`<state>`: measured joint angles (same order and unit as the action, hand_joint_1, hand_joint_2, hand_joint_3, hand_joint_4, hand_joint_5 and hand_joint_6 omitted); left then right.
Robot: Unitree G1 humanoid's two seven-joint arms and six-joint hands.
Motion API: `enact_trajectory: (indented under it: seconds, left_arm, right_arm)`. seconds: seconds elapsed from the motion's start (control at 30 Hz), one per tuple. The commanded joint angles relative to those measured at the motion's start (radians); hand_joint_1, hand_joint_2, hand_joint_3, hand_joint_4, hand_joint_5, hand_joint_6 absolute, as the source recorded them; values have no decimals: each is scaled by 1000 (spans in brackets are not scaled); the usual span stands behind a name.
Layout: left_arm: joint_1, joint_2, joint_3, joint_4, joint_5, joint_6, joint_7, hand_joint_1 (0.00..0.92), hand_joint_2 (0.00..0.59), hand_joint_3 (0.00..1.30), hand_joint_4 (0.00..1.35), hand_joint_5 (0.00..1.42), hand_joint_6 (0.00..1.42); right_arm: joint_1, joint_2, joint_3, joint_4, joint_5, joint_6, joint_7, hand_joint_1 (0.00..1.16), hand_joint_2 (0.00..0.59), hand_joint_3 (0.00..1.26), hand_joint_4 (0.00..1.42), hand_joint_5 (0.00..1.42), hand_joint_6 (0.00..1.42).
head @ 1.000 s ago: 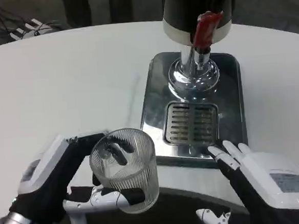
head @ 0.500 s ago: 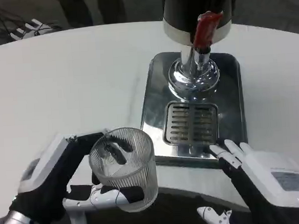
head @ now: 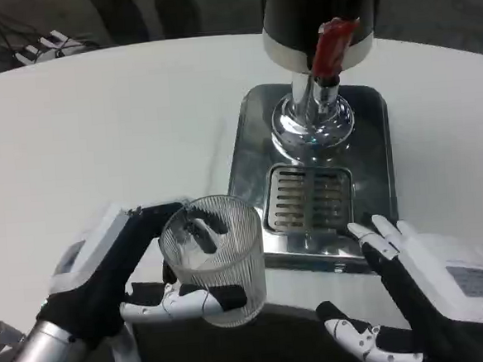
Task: Grasp the cup under the faucet to collect the drink, then remove the cup.
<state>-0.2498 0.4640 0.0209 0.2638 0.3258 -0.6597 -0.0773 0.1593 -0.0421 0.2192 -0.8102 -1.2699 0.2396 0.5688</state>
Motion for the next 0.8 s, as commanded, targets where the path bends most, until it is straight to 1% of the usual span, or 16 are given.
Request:
enact_trajectory:
  seconds: [0.03,0.1,0.2,0.4,0.67,0.8]
  left_arm:
    - [-68,-16,-14,70,35,-7,53,495,0,1024,1106,1098,581]
    - [-96,-20,-22,103,52,-13,66,496,0,1024,1106,1098,584]
    - [-174,-34,-49,183,88,-14,100,496,0,1024,1106,1098,587]
    - [-292,-51,-86,312,132,-16,166,496,0,1024,1106,1098,589]
    - [-458,-49,-145,538,189,-20,260,496,0,1024,1106,1108,590]
    - [-537,-52,-174,644,215,-10,306,496,0,1023,1106,1110,591]
  right_arm:
    - [-13,12,-16,16,-1,9,-29,373,385,115,0,0,128]
    - [-18,16,-20,16,-2,11,-38,371,384,113,0,0,128]
    - [-13,19,-25,4,-3,12,-48,356,390,104,0,0,128]
    - [15,25,-29,-24,-1,8,-54,348,390,105,0,0,143]
    - [59,30,-38,-64,9,0,-55,343,390,105,0,0,157]
    - [67,28,-45,-78,17,-4,-54,343,390,105,0,2,159]
